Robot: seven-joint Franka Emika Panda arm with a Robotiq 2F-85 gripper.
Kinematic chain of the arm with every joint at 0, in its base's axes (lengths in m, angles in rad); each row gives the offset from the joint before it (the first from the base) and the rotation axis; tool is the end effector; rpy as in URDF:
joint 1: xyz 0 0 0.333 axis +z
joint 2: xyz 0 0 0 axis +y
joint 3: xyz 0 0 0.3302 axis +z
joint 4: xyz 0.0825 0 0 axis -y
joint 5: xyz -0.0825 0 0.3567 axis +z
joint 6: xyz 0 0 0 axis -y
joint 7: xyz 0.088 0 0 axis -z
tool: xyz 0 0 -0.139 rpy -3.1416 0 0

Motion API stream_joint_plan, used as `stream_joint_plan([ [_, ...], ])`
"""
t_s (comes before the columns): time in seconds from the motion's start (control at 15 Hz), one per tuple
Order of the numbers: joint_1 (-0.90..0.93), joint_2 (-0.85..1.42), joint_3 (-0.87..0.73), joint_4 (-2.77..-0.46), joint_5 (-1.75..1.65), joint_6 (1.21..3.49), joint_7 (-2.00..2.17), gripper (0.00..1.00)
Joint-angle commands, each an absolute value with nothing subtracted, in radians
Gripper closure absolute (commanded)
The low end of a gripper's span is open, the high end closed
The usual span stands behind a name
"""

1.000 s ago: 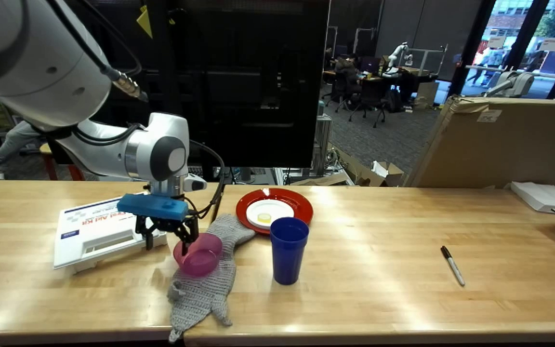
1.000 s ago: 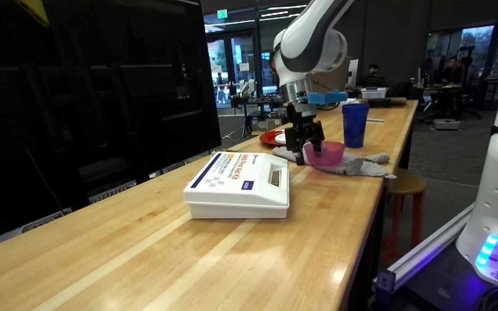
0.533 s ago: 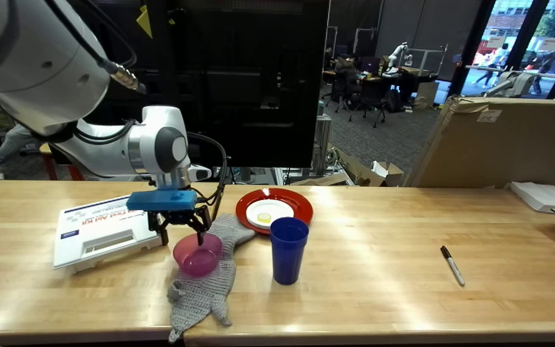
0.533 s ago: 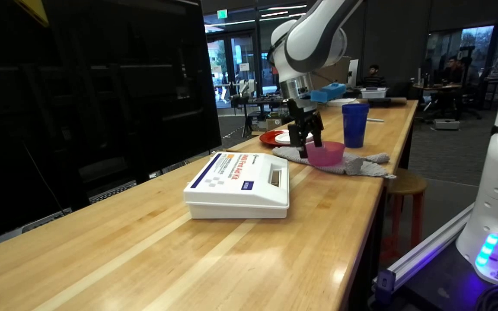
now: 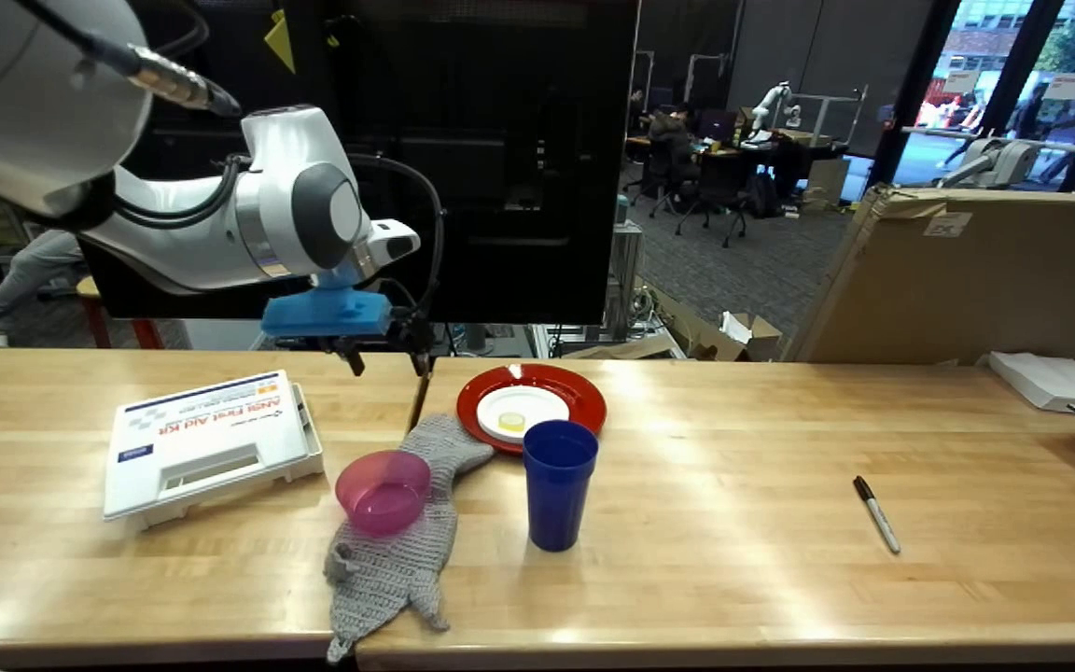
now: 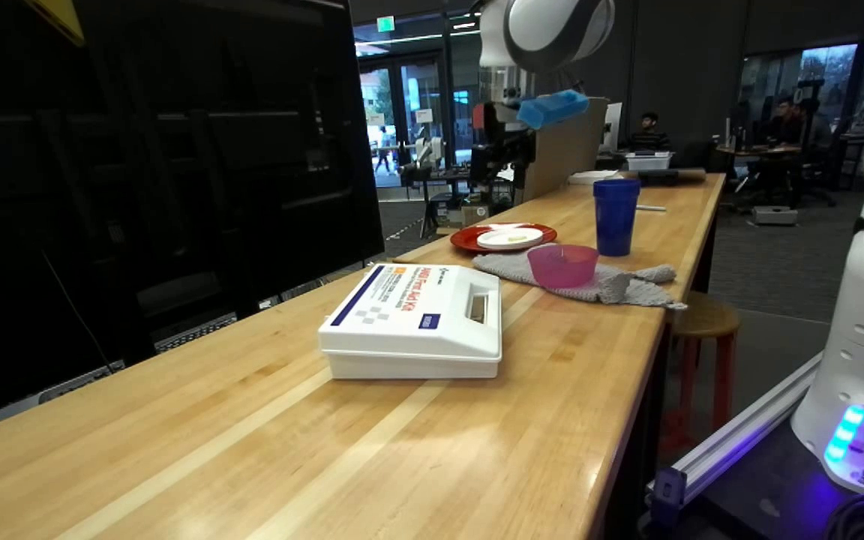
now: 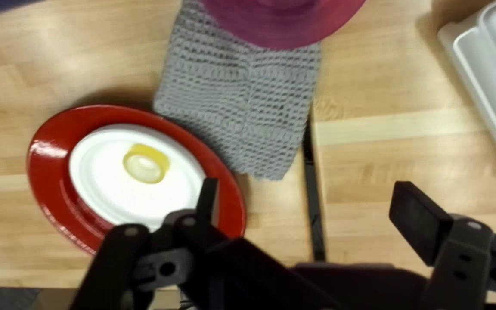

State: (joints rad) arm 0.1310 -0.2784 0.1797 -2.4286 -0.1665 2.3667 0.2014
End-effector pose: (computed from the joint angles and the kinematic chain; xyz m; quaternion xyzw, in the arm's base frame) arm 0.4284 0.1333 0.4287 0.9849 0.1061 0.1230 0.0596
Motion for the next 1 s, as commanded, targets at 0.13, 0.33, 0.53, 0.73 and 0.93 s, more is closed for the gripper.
stream_joint_plan([
  [0.13, -0.021, -0.322, 0.202, -2.447, -0.383, 2.465, 0.458, 0.0],
  [0.33, -0.1, -0.326, 0.227, -2.452, -0.537, 2.465, 0.652, 0.0],
  [0.53, -0.126, -0.321, 0.235, -2.45, -0.634, 2.425, 0.8, 0.0],
  [0.73, -0.111, -0.313, 0.226, -2.448, -0.69, 2.372, 0.881, 0.0],
  [0.93, -0.064, -0.303, 0.211, -2.443, -0.654, 2.295, 0.828, 0.0],
])
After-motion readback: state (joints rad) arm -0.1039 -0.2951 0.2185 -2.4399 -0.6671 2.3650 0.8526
